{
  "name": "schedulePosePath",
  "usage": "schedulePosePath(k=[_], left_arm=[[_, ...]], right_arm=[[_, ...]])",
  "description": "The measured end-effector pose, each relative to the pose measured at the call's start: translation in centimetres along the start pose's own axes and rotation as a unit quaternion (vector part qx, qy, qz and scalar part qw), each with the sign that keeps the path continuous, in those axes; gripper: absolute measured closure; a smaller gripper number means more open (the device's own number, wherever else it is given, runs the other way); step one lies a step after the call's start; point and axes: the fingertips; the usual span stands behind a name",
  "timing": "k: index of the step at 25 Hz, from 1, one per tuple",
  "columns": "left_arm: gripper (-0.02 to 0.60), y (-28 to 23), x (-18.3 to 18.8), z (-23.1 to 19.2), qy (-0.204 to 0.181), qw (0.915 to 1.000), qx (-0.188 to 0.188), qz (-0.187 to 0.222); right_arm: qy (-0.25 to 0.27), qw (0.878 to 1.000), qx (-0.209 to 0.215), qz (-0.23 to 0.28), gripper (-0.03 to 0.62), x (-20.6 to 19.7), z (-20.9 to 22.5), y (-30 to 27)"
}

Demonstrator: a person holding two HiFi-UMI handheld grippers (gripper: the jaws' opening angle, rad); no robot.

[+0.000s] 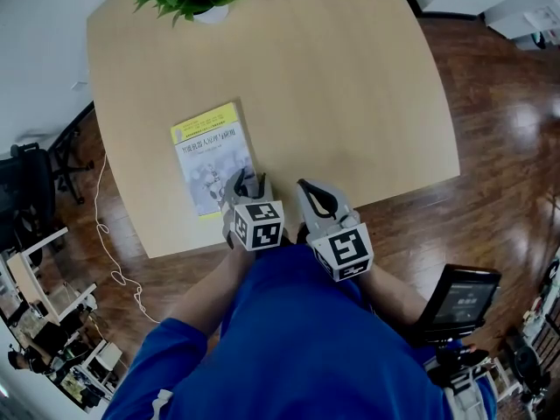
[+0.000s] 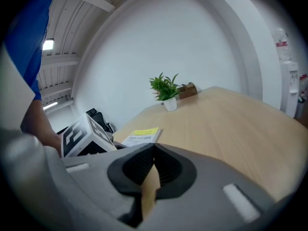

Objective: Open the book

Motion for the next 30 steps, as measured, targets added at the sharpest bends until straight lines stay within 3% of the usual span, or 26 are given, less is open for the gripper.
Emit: schedulePosePath(k=[19,30], left_arm=[[0.407,1.2,-0.7,-0.8,0.036,0.9993,0.01,-0.006],[0.473,2.0,-0.2,-0.9,0.038,0.9992,0.009,-0.001]], right_arm=[[0.002,1.0,0.021,0.005,0.591,0.5,-0.8,-0.4],[0.008,0.999,0.033,0.01,0.591,1.3,-0.5,-0.7]])
Point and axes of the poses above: the fingertips, and each gripper's own axes: y backward along the fingers, z to its right, x out of its top, and after that the axes turned 5 degrees about -y, right-handed
